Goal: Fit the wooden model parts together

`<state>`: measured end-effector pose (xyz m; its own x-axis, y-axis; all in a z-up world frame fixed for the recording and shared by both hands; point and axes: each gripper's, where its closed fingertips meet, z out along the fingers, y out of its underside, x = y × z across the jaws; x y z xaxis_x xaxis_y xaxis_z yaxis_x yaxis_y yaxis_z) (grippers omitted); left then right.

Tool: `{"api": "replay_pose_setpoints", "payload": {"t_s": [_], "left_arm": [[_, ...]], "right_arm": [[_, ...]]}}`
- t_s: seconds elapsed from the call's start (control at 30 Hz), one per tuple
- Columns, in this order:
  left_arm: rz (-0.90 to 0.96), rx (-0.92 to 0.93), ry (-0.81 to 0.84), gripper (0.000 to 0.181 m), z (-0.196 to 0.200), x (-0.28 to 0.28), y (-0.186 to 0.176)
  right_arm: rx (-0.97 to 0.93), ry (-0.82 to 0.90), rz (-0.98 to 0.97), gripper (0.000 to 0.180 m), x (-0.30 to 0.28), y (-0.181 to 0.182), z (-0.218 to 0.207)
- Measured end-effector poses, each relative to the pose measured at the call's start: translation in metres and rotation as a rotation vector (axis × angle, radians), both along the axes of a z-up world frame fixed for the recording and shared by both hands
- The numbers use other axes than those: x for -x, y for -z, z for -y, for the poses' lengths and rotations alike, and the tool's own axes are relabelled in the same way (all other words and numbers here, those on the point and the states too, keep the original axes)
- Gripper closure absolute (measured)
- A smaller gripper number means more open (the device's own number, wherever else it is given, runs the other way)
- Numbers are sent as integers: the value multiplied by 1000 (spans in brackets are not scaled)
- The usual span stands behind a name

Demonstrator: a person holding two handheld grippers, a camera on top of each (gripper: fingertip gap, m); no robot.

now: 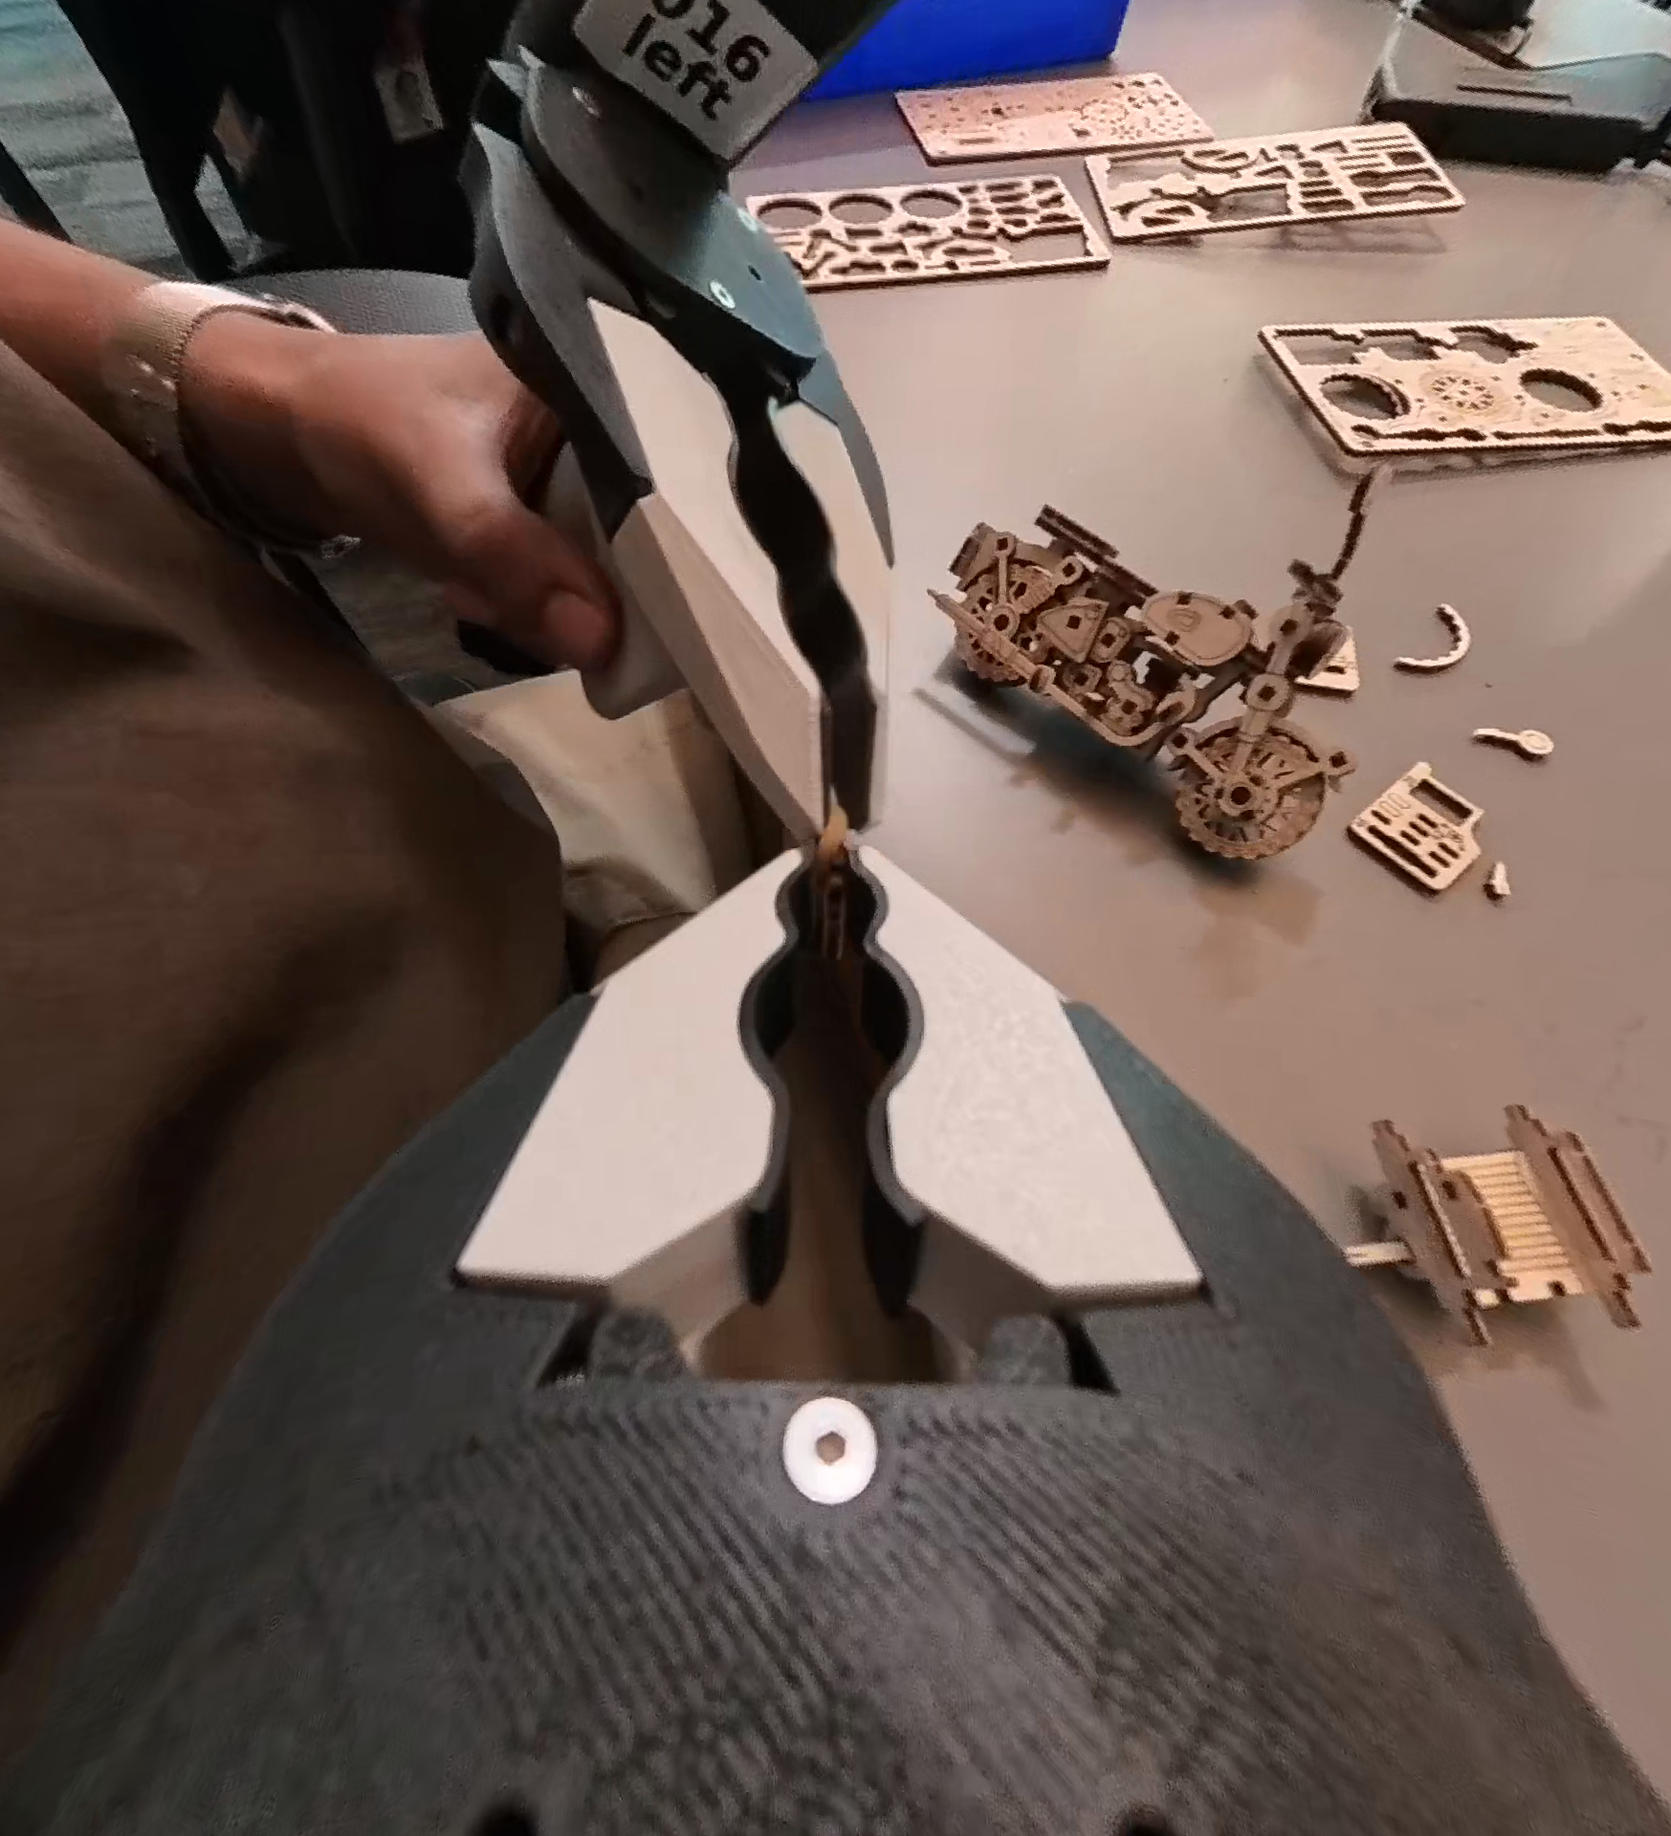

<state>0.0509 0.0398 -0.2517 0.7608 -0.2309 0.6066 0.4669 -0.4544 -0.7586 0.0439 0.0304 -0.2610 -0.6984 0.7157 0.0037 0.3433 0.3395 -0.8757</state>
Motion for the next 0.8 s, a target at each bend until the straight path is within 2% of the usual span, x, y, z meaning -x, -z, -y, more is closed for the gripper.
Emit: {"api": "replay_pose_setpoints", "payload": {"t_s": [0.57,0.8], "left_arm": [[-207,66,125,175,9,-15,12],[-204,111,193,179,14,-26,18]], "right_arm": [[-4,-101,41,176,-15,4,6],[-59,-177,14,176,-25,4,11]]}}
